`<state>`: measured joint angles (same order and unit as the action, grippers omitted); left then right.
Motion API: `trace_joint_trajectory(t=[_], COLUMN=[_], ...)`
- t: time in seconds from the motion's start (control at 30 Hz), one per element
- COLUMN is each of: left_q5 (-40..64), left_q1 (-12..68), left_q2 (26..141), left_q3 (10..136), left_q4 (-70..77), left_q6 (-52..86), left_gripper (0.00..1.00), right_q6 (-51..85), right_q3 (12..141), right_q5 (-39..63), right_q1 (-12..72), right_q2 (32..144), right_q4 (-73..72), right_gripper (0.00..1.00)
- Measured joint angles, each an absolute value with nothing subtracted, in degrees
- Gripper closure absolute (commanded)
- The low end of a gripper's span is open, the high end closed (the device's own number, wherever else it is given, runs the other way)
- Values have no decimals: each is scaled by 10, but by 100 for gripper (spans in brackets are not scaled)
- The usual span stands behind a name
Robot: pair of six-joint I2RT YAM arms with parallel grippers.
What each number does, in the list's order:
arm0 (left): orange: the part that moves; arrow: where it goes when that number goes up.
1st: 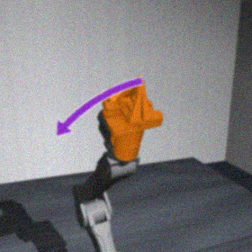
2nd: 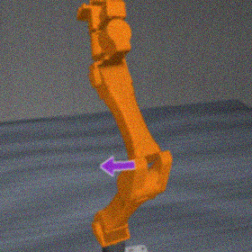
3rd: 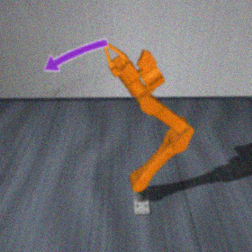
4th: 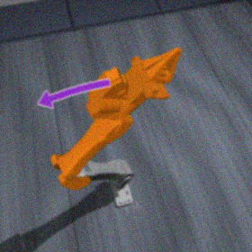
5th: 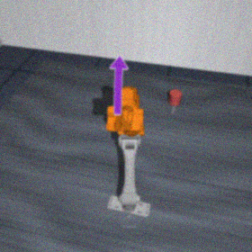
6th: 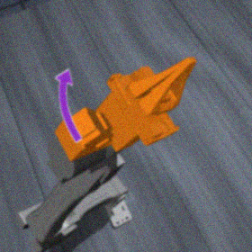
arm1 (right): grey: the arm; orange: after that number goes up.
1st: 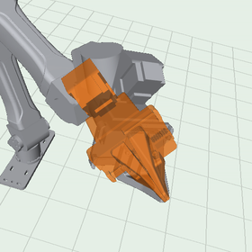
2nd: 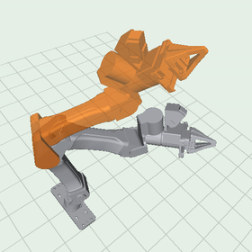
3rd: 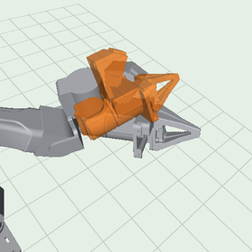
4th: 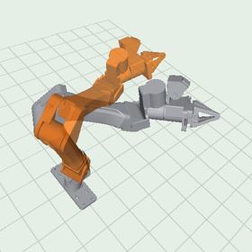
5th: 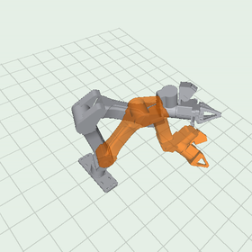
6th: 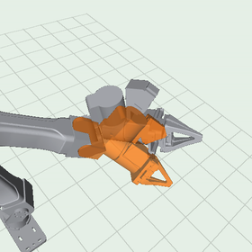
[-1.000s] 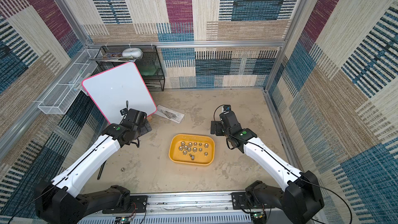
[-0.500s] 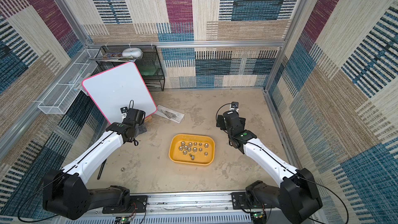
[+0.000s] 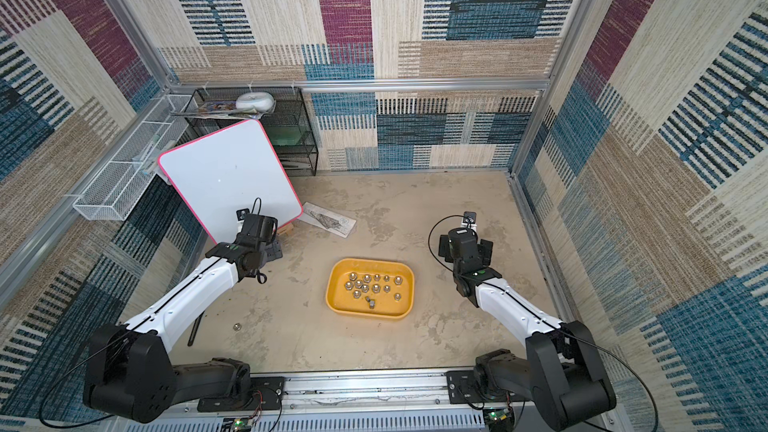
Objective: Put the nuts on the desktop into the storage box
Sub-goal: Pick up the nut from the center of the board.
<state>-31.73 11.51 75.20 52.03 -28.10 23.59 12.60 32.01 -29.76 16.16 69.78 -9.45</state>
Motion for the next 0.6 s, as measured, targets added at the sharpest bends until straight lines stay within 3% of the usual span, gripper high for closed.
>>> trace_joint_trajectory(t=[0.33,0.6], left_q5=[-277,-199], left_q1=[91,74], left_q2=[743,698], left_q3=[537,523], left_q4=[-336,-450], left_q6=[298,370], left_gripper=[0,0], right_q6=[112,142], right_q3=[409,436], right_q5=[-249,-111], right_q1=[150,150], right_q2=[689,663], right_q4=[-53,3], right_gripper=[1,1])
